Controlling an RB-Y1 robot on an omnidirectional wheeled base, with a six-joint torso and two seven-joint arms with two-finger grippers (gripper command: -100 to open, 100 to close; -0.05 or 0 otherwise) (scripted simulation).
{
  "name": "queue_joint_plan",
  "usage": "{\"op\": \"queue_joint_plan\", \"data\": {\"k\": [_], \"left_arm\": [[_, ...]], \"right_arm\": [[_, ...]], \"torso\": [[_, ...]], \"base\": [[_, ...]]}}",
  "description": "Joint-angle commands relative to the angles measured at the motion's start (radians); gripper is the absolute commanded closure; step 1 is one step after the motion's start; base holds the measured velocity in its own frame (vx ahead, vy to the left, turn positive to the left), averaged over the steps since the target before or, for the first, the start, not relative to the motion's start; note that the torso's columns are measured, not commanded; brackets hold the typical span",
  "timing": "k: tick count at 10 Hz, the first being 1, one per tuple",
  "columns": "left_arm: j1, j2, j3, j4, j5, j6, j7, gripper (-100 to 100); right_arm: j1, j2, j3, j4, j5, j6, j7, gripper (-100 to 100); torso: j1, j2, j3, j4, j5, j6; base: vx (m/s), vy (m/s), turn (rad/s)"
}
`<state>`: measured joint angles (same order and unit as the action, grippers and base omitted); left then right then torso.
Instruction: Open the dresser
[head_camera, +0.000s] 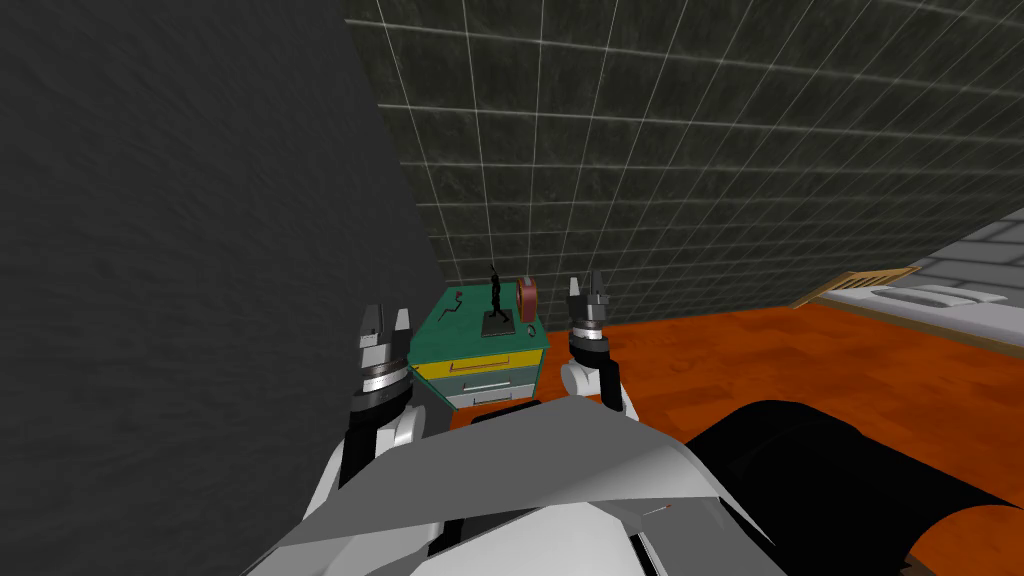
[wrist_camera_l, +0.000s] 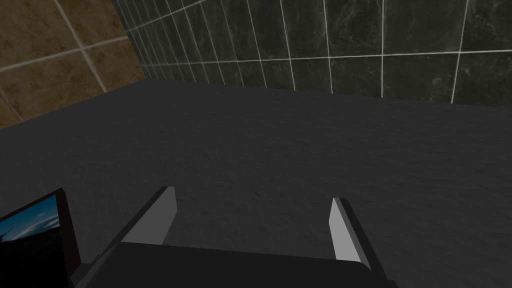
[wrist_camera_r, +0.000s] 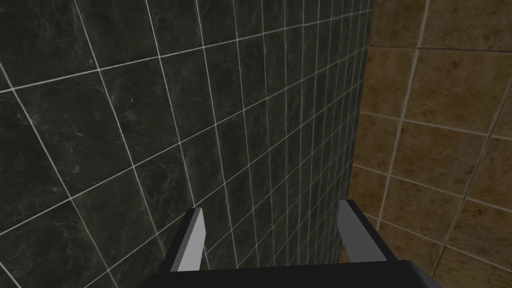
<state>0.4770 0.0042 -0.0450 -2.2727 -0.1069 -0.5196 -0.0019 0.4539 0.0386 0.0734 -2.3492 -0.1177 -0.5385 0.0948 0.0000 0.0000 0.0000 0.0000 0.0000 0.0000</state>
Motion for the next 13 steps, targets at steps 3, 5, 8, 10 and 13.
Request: {"op": "queue_joint_plan", "data": {"k": [3,5,8,10,13], "left_arm": [[0.000,0.000,0.000,0.000,0.000,0.000,0.000,0],[0.000,0.000,0.000,0.000,0.000,0.000,0.000,0],[0.000,0.000,0.000,0.000,0.000,0.000,0.000,0],[-0.002,0.044,0.003,0.023,-0.002,-0.017,0.001,-100],[-0.007,0.096,0.010,0.074,-0.008,-0.060,0.003,-100]], "right_arm": [[0.000,0.000,0.000,0.000,0.000,0.000,0.000,0],[0.000,0.000,0.000,0.000,0.000,0.000,0.000,0],[0.000,0.000,0.000,0.000,0.000,0.000,0.000,0],[0.000,0.000,0.000,0.000,0.000,0.000,0.000,0],[0.000,0.000,0.000,0.000,0.000,0.000,0.000,0]], "torso": [[0.000,0.175,-0.351,0.176,0.000,0.000],[0.000,0.322,-0.644,0.322,0.000,0.000],[0.000,0.544,-1.087,0.544,0.000,0.000],[0.000,0.691,-1.382,0.691,0.000,0.000],[0.000,0.737,-1.475,0.737,0.000,0.000]], "base": [[0.000,0.000,0.000],[0.000,0.000,0.000],[0.000,0.000,0.000],[0.006,-0.002,0.000],[0.013,-0.005,0.000]]}}
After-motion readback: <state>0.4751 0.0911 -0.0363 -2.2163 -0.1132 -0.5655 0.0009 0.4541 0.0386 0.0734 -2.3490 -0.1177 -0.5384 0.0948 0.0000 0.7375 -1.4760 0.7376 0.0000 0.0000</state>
